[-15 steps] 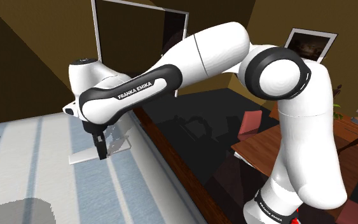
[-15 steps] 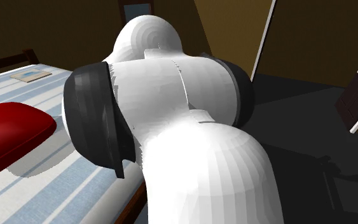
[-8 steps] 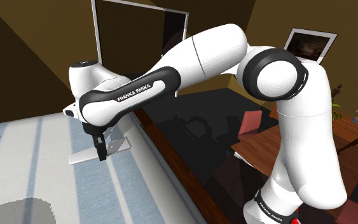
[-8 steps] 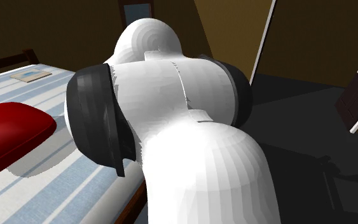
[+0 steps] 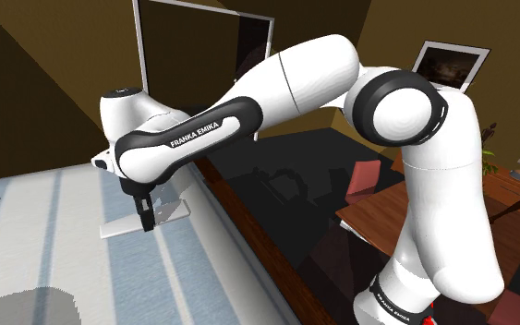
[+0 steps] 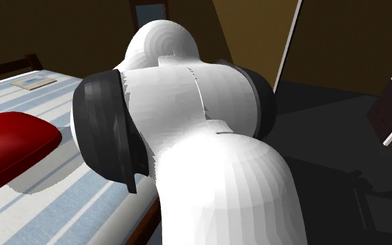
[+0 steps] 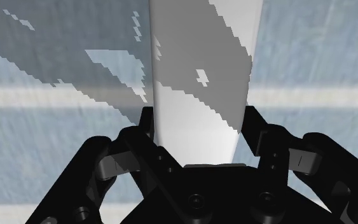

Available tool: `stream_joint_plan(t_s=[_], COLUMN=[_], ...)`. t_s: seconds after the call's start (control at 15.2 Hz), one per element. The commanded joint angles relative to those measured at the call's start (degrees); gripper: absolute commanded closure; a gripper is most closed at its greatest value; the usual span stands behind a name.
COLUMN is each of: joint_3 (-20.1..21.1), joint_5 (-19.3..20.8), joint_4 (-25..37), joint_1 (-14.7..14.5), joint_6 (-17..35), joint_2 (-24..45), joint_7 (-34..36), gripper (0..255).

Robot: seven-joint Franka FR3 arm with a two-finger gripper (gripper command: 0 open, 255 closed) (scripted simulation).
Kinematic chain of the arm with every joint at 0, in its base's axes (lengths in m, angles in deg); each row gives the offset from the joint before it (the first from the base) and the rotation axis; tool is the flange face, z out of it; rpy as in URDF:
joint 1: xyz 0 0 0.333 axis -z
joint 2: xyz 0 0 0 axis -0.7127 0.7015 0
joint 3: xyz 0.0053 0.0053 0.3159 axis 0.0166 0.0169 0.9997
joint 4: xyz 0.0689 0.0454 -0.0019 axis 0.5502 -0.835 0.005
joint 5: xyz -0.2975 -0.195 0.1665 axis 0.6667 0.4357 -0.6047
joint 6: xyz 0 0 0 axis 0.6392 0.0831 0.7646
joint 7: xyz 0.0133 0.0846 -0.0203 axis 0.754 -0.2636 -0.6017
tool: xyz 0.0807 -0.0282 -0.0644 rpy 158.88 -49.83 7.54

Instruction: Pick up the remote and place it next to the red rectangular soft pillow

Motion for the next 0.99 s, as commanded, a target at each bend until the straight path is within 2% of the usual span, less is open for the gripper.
stream_joint_plan(t_s=[0.0,0.13,0.92], joint_3=[0.0,0.0,0.5], joint_5=[0.0,0.0,-0.9], joint_4=[0.0,0.0,4.1], joint_1=[0.0,0.0,0.2], joint_6=[0.0,0.0,-7.6], joint_2=[0.0,0.0,-3.5], joint_7=[0.0,0.0,-0.7], gripper=[255,255,255])
